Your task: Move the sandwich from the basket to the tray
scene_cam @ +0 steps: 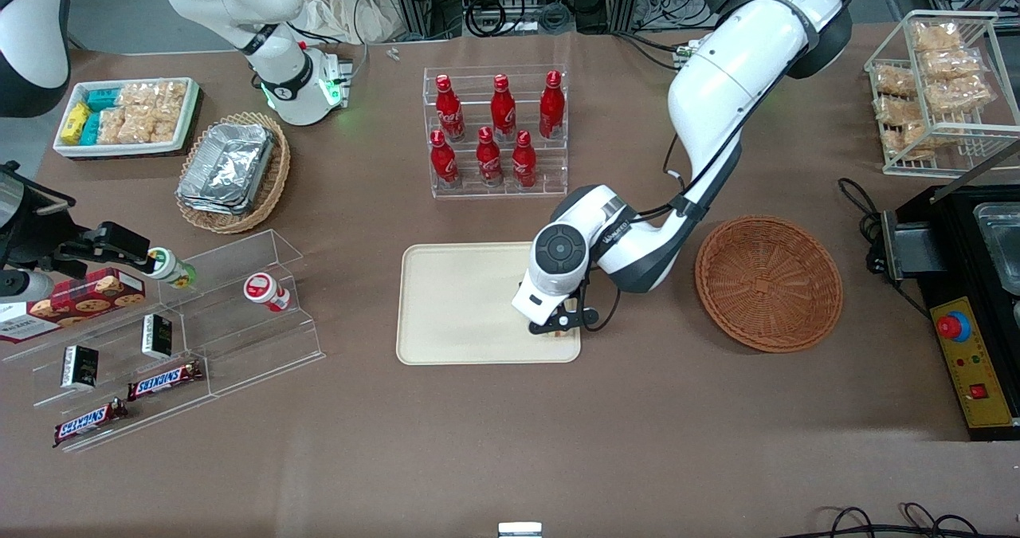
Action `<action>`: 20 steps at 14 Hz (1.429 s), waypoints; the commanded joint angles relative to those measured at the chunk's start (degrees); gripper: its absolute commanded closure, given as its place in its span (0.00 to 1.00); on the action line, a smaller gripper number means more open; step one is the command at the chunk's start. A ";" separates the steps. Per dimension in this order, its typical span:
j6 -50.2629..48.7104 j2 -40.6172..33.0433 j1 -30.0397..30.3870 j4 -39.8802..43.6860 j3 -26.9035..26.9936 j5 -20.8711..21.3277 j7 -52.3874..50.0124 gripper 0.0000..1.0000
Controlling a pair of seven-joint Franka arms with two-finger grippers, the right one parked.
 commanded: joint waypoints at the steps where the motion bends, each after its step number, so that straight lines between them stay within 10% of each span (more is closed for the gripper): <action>1: 0.22 1.22 -0.63 1.71 0.45 1.01 -1.50 0.43; 2: 0.40 1.40 -0.72 1.71 0.53 1.79 -2.11 0.00; 12: -17.06 -15.27 0.16 2.76 0.62 1.28 1.73 0.00; 16: -26.92 -30.99 -0.02 -2.21 16.49 -15.66 25.60 0.00; 20: -21.33 -47.26 -0.10 -19.70 25.82 -18.93 37.31 0.00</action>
